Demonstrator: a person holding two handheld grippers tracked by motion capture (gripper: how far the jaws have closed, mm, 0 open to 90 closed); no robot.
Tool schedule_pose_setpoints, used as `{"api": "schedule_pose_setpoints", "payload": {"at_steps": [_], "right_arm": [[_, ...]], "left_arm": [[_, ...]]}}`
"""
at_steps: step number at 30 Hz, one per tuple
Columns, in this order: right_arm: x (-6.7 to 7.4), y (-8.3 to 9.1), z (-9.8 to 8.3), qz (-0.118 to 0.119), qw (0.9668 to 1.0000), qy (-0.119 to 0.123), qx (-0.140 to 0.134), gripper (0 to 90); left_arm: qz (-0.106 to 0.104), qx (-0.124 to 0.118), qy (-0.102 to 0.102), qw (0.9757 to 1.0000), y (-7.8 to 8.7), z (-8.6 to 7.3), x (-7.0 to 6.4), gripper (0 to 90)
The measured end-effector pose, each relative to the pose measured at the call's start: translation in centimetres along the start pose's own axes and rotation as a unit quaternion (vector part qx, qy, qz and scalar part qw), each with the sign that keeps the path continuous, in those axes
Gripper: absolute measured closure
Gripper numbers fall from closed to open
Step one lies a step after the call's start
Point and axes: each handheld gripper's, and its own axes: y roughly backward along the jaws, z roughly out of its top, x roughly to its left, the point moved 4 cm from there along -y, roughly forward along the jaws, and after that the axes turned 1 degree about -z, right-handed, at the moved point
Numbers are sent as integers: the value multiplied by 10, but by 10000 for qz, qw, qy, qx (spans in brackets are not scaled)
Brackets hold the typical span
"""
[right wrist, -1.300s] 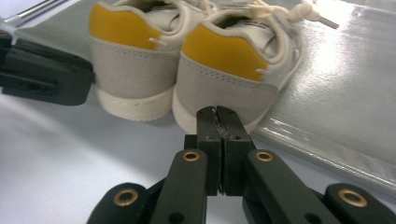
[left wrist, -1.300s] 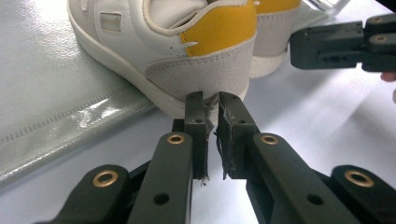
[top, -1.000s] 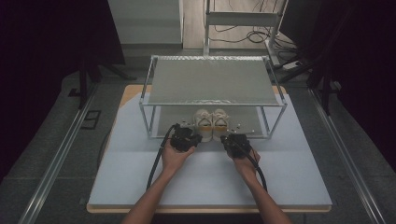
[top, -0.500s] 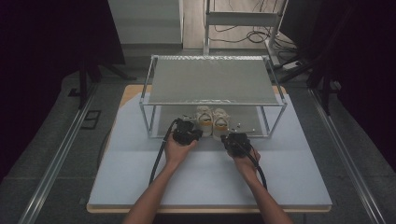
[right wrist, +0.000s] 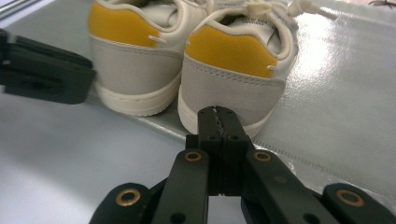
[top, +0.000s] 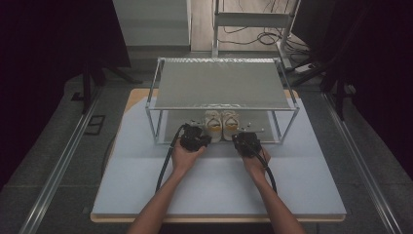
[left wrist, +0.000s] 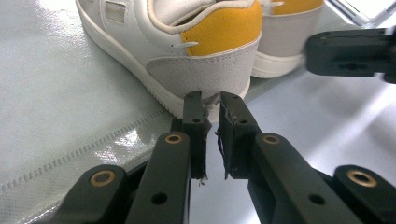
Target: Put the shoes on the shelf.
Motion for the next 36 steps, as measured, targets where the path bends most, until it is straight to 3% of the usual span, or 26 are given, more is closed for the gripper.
{"api": "schedule_pose_setpoints", "payload": {"at_steps": [6, 7, 10, 15, 18, 23, 27, 28, 35, 36], "right_arm": [[-3, -12, -1, 0, 9999, -118, 42, 893], [-4, -13, -2, 13, 9999, -130, 58, 893], [-3, -14, -3, 16, 9999, -161, 33, 893], [-4, -14, -3, 42, 9998, -190, 30, 893], [-5, -14, -3, 54, 9998, -187, 29, 893], [-4, -15, -2, 59, 9998, -187, 30, 893], [-4, -15, -2, 69, 9998, -182, 39, 893], [-4, -16, -2, 71, 9998, -168, 39, 893], [-4, -15, -2, 86, 9998, -168, 49, 893], [-4, -14, -2, 72, 9998, -176, 37, 893]], "left_arm": [[20, -14, 5, 10000, 0, 0, 0, 821], [1, -24, -162, 9999, -1, 1, 1, 824], [48, 0, -297, 9995, -3, 3, 3, 824], [66, -22, -344, 9994, -4, 12, 1, 820], [207, -56, -377, 9991, -3, 16, 1, 823], [289, 133, -479, 9983, -6, 14, 5, 820], [247, 149, -315, 9991, -10, 13, 10, 818], [290, 193, -50, 9994, -11, 11, 8, 816], [248, 84, -65, 9996, -10, 10, 8, 787], [211, 43, -233, 9995, -8, 11, 9, 788]]}}
